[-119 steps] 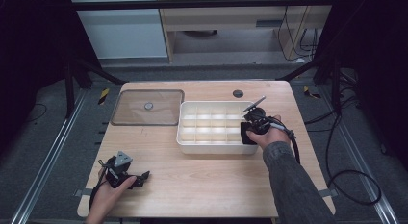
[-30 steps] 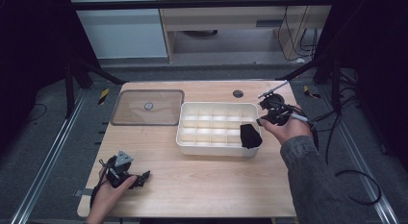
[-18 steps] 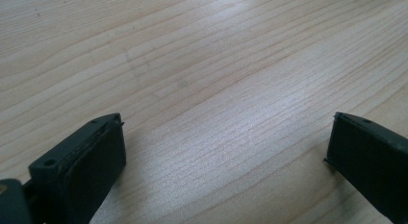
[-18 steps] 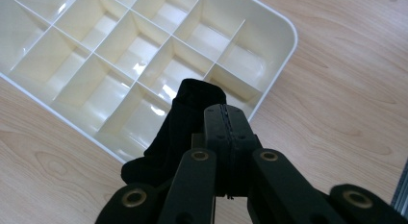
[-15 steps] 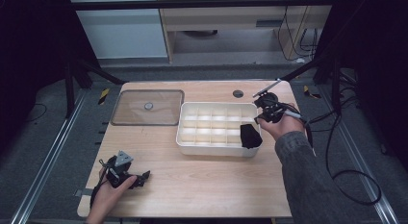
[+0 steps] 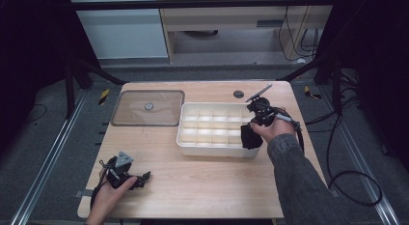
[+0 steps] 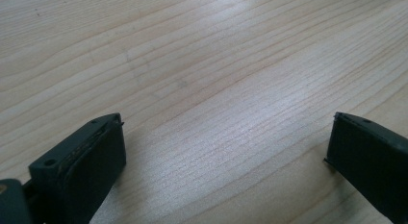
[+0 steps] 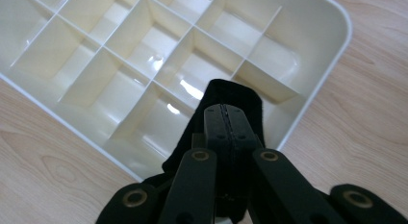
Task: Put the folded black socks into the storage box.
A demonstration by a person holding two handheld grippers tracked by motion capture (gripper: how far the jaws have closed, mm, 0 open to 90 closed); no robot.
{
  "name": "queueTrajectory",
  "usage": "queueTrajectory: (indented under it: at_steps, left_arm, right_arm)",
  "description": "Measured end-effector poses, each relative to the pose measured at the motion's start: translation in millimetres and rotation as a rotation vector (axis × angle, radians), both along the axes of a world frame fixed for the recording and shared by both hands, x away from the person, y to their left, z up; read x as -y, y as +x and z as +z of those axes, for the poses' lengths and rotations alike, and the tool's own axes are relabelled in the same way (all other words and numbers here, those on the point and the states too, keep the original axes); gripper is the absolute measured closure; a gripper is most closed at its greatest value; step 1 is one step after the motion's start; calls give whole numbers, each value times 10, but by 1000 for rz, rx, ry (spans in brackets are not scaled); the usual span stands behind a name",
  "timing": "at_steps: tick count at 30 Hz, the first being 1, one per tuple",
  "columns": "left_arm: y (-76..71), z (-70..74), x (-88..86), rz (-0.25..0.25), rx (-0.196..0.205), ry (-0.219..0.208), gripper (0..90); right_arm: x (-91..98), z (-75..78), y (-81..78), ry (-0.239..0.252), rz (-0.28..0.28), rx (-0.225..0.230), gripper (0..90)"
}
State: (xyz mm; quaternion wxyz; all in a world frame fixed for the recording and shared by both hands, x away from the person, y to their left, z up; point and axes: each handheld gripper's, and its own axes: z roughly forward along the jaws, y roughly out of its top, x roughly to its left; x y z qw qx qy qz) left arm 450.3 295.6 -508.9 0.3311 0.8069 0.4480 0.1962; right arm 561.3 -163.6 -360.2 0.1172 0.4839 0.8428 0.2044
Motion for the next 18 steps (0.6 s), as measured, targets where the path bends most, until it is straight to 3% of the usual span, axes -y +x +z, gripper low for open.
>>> queueTrajectory:
  at_steps: [9, 18]
  left_arm:
    - [0, 0, 0, 0, 0, 0, 0]
    - [-2, 1, 0, -3, 0, 2, 0]
  right_arm:
    - [-189, -110, 42, -22, 22, -24, 900]
    - [-207, -154, 89, -45, 28, -24, 900]
